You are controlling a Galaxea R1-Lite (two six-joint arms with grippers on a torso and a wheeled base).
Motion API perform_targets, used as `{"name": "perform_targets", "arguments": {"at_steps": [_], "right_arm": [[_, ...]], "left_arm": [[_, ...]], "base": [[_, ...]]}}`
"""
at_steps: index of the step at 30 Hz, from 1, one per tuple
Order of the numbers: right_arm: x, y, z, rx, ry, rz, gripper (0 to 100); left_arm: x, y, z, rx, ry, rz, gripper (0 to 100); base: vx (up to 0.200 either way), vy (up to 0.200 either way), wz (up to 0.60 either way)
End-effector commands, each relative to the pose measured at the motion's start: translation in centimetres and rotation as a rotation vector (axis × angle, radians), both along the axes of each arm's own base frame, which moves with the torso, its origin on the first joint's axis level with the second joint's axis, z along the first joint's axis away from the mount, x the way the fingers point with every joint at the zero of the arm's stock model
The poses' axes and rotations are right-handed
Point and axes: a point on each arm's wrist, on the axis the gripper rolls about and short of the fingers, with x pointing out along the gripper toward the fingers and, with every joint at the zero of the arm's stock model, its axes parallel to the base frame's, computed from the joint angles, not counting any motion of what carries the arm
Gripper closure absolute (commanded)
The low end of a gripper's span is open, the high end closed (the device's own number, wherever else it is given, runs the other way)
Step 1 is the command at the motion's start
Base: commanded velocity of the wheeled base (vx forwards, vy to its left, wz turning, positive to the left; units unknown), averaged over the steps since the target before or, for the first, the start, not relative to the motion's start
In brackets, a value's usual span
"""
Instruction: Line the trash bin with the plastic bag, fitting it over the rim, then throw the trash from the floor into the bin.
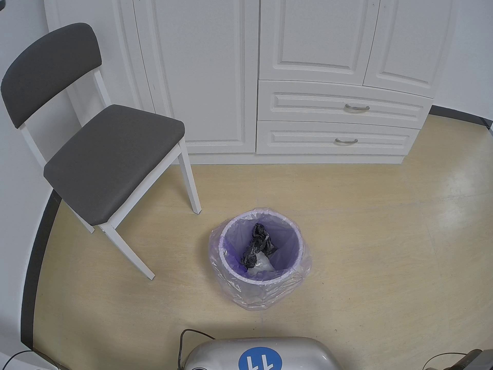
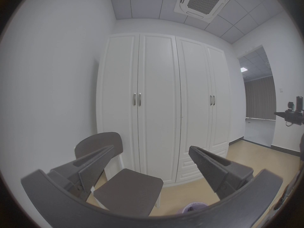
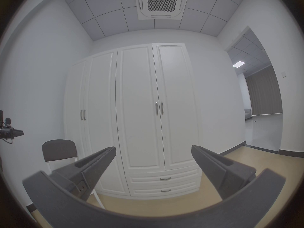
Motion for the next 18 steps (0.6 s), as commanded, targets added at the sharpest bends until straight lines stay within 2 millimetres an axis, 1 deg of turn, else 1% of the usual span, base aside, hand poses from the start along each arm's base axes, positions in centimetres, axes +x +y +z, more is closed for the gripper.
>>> {"name": "perform_targets", "arguments": {"at_steps": [1, 2, 4, 5, 6, 10, 11, 12, 14, 15, 16, 17, 18], "right_arm": [[-7.2, -0.2, -4.2, 0.002, -0.012, 0.004, 0], [-8.1, -0.2, -4.9, 0.001, -0.005, 0.004, 0], [-10.1, -0.3, -6.4, 0.002, 0.011, 0.004, 0], [-10.5, -0.3, -6.9, 0.003, 0.015, 0.003, 0], [-11.5, -0.3, -7.8, 0.006, 0.015, -0.001, 0], [-13.6, -0.2, -9.8, 0.008, 0.004, -0.02, 0], [-13.7, -0.2, -9.9, 0.008, 0.004, -0.022, 0], [-14.6, -0.2, -10.6, 0.008, -0.002, -0.023, 0], [-15.9, -0.3, -11.5, 0.008, 0.0, -0.022, 0], [-16.4, -0.3, -11.9, 0.008, 0.006, -0.022, 0], [-16.4, -0.3, -11.9, 0.008, 0.006, -0.022, 0], [-17.6, -0.3, -13.0, 0.006, 0.018, -0.018, 0], [-18.1, -0.3, -13.5, 0.005, 0.021, -0.017, 0]], "left_arm": [[-5.5, 0.2, -1.5, -0.022, -0.081, 0.064, 0], [-6.1, 0.2, -1.8, -0.024, -0.085, 0.068, 0], [-8.0, 0.3, -2.9, -0.028, -0.09, 0.076, 0], [-8.5, 0.3, -3.3, -0.027, -0.087, 0.077, 0], [-9.8, 0.3, -4.3, -0.024, -0.075, 0.081, 0], [-12.5, 0.4, -5.9, -0.038, -0.065, 0.114, 0], [-12.7, 0.4, -6.0, -0.039, -0.067, 0.116, 0], [-13.7, 0.5, -6.4, -0.047, -0.071, 0.134, 0], [-14.9, 0.6, -6.9, -0.05, -0.077, 0.149, 0], [-15.5, 0.6, -7.2, -0.051, -0.077, 0.152, 0], [-15.5, 0.6, -7.2, -0.051, -0.077, 0.152, 0], [-16.5, 0.5, -7.9, -0.05, -0.073, 0.157, 0], [-16.9, 0.5, -8.1, -0.049, -0.071, 0.157, 0]], "base": [[0.0, 0.0, 0.0], [0.0, 0.0, 0.0], [0.0, 0.0, 0.0], [0.0, 0.0, 0.0], [0.0, 0.0, 0.0], [0.0, 0.0, 0.0], [0.0, 0.0, 0.0], [0.0, 0.0, 0.0], [0.0, 0.0, 0.0], [0.0, 0.0, 0.0], [0.0, 0.0, 0.0], [0.0, 0.0, 0.0], [0.0, 0.0, 0.0]]}}
